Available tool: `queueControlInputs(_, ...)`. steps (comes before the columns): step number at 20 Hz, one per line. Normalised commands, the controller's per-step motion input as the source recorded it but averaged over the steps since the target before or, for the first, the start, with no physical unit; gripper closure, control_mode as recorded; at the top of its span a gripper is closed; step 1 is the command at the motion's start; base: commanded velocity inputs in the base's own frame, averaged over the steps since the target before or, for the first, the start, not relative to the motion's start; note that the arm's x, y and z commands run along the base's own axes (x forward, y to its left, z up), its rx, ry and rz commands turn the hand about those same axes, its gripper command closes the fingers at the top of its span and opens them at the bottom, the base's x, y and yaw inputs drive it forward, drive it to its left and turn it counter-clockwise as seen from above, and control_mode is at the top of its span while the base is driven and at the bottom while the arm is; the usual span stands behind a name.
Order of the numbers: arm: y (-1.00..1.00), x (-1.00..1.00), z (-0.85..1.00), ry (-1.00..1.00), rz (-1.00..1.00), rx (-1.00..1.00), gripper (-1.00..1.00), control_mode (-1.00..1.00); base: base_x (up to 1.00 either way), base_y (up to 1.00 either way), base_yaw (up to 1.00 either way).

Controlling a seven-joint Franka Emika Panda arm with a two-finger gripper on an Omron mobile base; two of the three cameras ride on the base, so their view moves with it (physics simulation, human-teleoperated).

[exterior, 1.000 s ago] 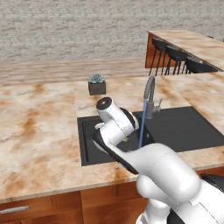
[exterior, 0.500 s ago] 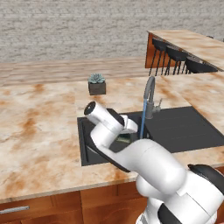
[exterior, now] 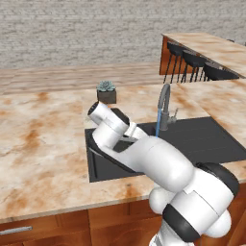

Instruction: Soak the sponge with water for a few seconds and then drop it inside the sink.

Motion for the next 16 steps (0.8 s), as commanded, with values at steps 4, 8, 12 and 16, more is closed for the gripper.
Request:
queueControlInputs(4, -0.01, 0.0, 0.01, -0.06, -0.19, -0.1, 1.0, -1.0, 0.0, 0.0, 0.0)
queueControlInputs(8, -0.02, 0.0, 0.0, -0.05, -0.08, -0.1, 1.0, -1.0, 0.0, 0.0, 0.0)
queueControlInputs(12, -0.4, 0.0, -0.01, -0.01, -0.02, 0.0, 1.0, -1.0, 0.0, 0.0, 0.0)
queueControlInputs(16, -0.61, -0.02, 0.0, -0.1, -0.04, 0.0, 1.0, -1.0, 0.0, 0.0, 0.0)
